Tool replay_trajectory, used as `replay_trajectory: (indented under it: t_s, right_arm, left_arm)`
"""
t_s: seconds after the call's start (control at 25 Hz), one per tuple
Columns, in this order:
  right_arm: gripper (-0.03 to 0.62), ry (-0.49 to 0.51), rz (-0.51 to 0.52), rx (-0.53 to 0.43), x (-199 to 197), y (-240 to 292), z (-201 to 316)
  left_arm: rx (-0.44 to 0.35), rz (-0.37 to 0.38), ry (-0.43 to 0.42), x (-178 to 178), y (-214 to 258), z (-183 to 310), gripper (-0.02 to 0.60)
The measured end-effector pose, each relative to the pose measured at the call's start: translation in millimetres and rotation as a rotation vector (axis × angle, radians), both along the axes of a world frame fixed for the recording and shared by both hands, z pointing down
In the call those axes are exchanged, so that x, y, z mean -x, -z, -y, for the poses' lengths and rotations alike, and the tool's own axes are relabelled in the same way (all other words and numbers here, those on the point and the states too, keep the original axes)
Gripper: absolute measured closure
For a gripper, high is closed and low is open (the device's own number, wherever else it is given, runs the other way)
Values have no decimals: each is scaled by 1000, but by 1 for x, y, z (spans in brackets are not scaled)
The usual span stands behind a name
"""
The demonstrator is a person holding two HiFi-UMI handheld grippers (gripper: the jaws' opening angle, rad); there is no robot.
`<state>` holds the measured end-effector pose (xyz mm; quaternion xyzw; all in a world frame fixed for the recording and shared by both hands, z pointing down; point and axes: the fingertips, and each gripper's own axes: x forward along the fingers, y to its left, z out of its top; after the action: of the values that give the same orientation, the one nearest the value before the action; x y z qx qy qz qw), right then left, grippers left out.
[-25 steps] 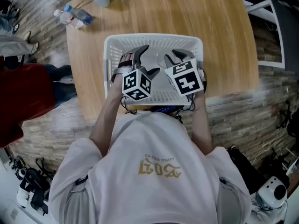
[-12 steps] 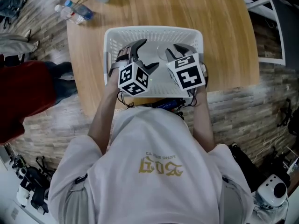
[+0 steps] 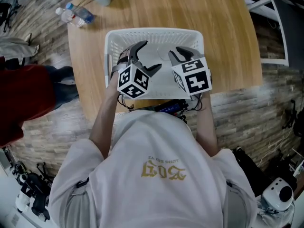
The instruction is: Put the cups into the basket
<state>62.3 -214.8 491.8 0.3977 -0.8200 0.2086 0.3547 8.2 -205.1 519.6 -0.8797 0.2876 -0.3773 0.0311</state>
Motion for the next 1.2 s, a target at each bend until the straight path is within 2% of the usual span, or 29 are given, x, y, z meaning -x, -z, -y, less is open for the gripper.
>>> replay_trajectory:
  t_s: [0.36,0.72,1.0,1.08,1.2]
  right_arm:
    - [497,-16,81,-12,-1,8,-10]
    - [497,-26,91,-13,1,7,-15]
    - [497,-64,95,-45,-5,9,-16]
    - [497,-69,88,-53,-5,9,-15]
    - [497,-72,81,-57,-5,9,-16]
  left_arm:
    - [30,-219,129,8,31,4,146]
    - [21,-228,143,11,34,2,146]
    - [11,-334,210,15,40,7,148]
    - [15,-345,234,19,41,10,183]
    - [7,-381,286,25,47,14,305]
